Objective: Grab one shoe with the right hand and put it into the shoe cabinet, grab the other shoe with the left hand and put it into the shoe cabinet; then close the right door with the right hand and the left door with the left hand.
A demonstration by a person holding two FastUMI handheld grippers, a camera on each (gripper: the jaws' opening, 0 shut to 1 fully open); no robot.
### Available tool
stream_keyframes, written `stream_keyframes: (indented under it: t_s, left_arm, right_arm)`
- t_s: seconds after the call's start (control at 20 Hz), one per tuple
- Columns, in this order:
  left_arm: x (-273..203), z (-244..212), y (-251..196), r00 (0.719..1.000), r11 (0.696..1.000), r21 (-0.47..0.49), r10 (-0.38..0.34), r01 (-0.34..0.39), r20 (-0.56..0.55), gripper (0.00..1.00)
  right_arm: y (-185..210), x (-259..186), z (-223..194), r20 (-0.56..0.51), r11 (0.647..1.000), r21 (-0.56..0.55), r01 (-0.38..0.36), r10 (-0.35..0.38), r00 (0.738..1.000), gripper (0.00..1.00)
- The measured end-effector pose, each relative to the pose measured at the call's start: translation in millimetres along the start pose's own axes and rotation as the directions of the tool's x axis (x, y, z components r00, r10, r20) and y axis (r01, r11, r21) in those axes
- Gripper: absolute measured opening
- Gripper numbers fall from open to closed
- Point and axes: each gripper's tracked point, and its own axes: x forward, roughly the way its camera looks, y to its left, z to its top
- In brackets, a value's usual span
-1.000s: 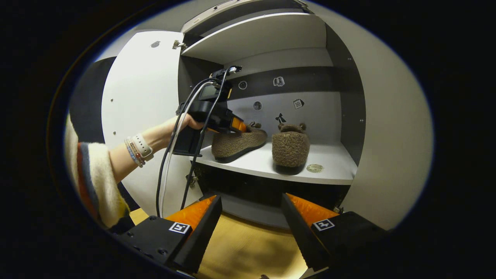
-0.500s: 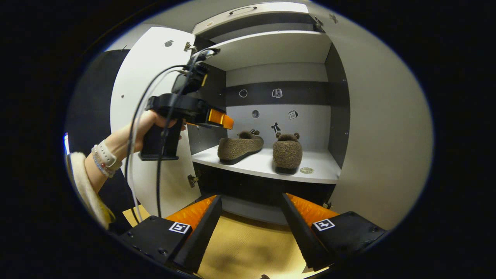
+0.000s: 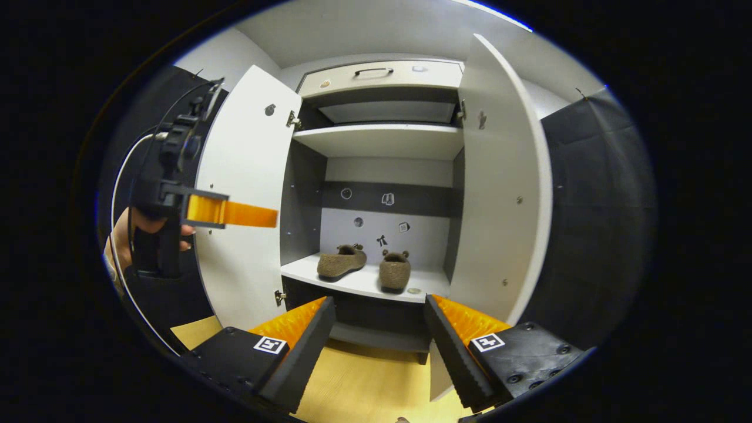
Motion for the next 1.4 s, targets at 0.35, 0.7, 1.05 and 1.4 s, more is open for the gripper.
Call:
stream_keyframes:
  t_s: [0.35,0.7,1.05,1.4]
  left_arm:
    - [-77,23,3,0.992,0.991,-0.114,-0.053,0.066,0.115,0.98]
    - [-107,18,57,0.984,0.986,-0.018,0.168,-0.167,0.065,0.95]
    - [-113,11,72,0.966,0.966,-0.039,0.257,-0.255,0.039,0.95]
    - [-98,13,76,0.966,0.966,-0.032,0.259,-0.258,0.030,0.95]
  right_arm:
    - [-132,-27,26,0.029,0.978,0.049,0.204,-0.206,0.978,0.98]
    - [-189,12,29,0.024,0.984,0.055,0.168,-0.169,0.985,0.98]
    - [-165,34,16,-0.008,0.994,0.103,0.026,-0.025,1.000,0.98]
    - [-95,58,18,-0.020,0.981,0.121,-0.148,0.152,0.988,0.98]
